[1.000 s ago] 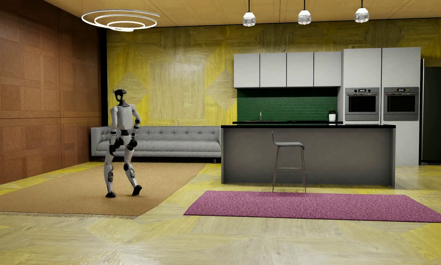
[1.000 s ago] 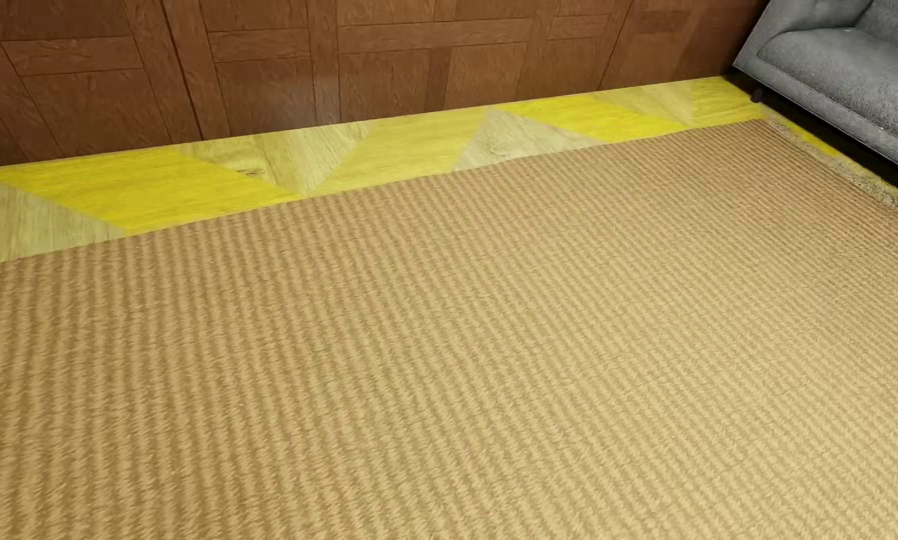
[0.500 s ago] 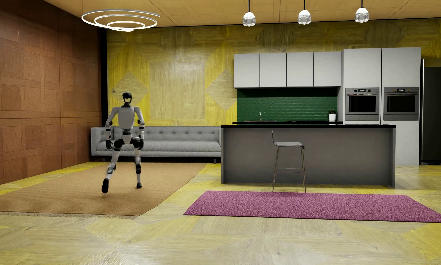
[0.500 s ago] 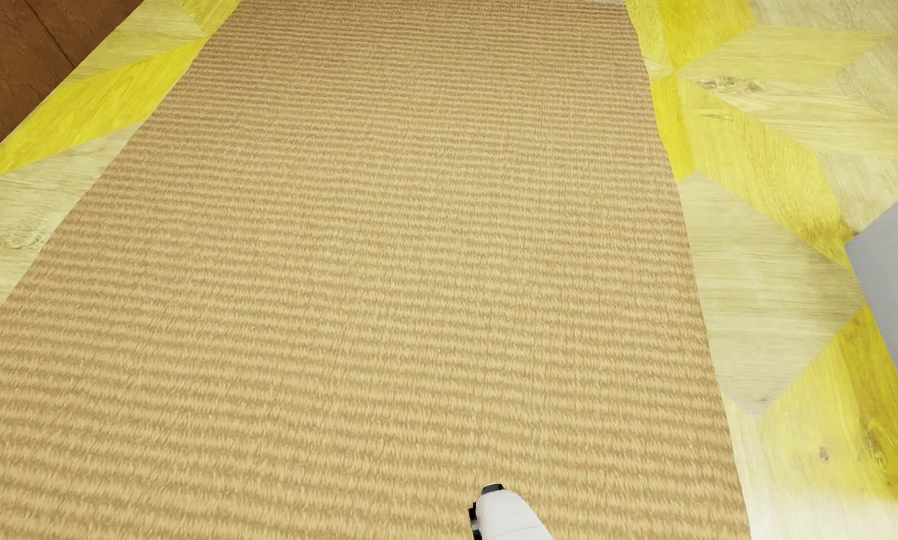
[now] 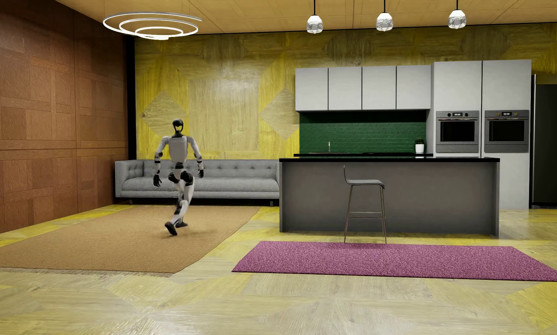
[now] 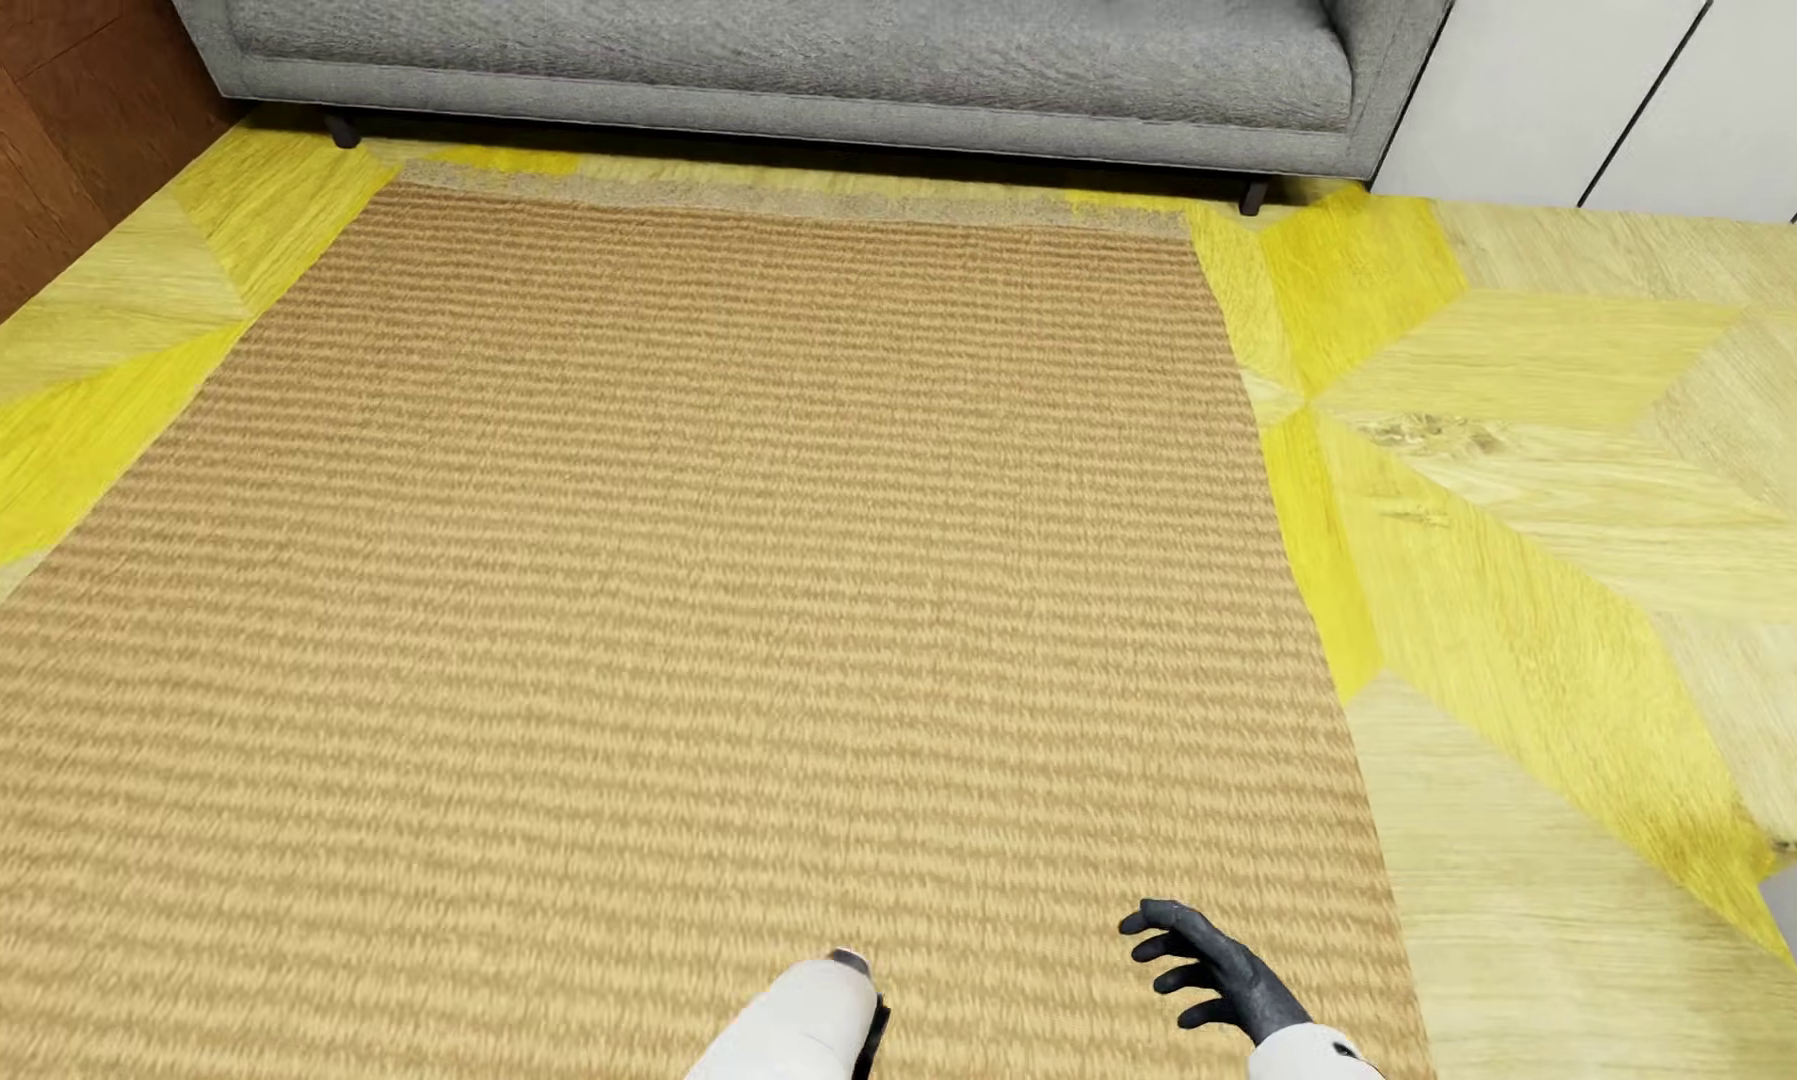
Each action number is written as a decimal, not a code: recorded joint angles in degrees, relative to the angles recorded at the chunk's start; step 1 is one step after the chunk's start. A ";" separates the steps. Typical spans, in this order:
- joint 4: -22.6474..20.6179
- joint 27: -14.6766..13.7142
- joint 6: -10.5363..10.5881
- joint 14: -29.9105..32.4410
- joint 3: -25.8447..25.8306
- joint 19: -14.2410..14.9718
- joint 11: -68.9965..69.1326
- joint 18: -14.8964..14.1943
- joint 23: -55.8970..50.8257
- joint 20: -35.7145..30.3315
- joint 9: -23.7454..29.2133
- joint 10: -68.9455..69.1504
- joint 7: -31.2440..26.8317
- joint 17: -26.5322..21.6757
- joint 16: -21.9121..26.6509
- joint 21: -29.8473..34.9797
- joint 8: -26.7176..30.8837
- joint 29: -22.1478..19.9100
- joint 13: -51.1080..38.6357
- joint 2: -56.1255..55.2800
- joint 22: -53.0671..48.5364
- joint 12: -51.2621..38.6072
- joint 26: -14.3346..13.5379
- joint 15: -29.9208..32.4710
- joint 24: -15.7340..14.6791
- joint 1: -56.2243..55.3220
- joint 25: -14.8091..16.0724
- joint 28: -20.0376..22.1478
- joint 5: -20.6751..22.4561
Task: Move towards the sofa
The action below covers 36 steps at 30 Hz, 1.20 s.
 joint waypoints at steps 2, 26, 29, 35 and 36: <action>-2.46 0.00 0.40 -6.31 -3.82 0.00 26.16 0.00 4.46 1.28 0.14 4.80 0.00 0.26 -1.50 3.51 0.00 0.00 2.32 -10.80 0.29 -2.54 0.00 15.79 0.00 5.86 0.00 0.00 0.47; 4.44 0.00 2.57 5.21 -9.75 0.00 -10.24 0.00 5.15 2.62 -0.48 -9.78 0.00 -0.20 -2.55 6.27 0.00 0.00 1.12 -9.21 0.73 -1.43 0.00 -6.16 0.00 16.06 0.00 0.00 10.78; 4.71 0.00 2.64 36.77 -6.99 0.00 -8.69 0.00 0.98 4.30 -2.65 -16.82 0.00 -0.88 -2.93 0.39 0.00 0.00 -3.44 -4.67 2.59 -0.19 0.00 -8.38 0.00 10.56 0.00 0.00 8.76; -3.67 0.00 0.71 -4.60 -9.76 0.00 41.56 0.00 14.01 8.65 -0.66 -1.34 0.00 5.10 -4.23 3.03 0.00 0.00 4.27 -17.85 2.70 -4.20 0.00 16.63 0.00 22.78 0.00 0.00 2.32; -5.25 0.00 1.02 -4.61 -13.57 0.00 46.20 0.00 16.75 7.96 0.16 -3.39 0.00 3.61 -3.76 13.04 0.00 0.00 4.20 -22.62 -2.14 -6.88 0.00 16.83 0.00 25.30 0.00 0.00 1.68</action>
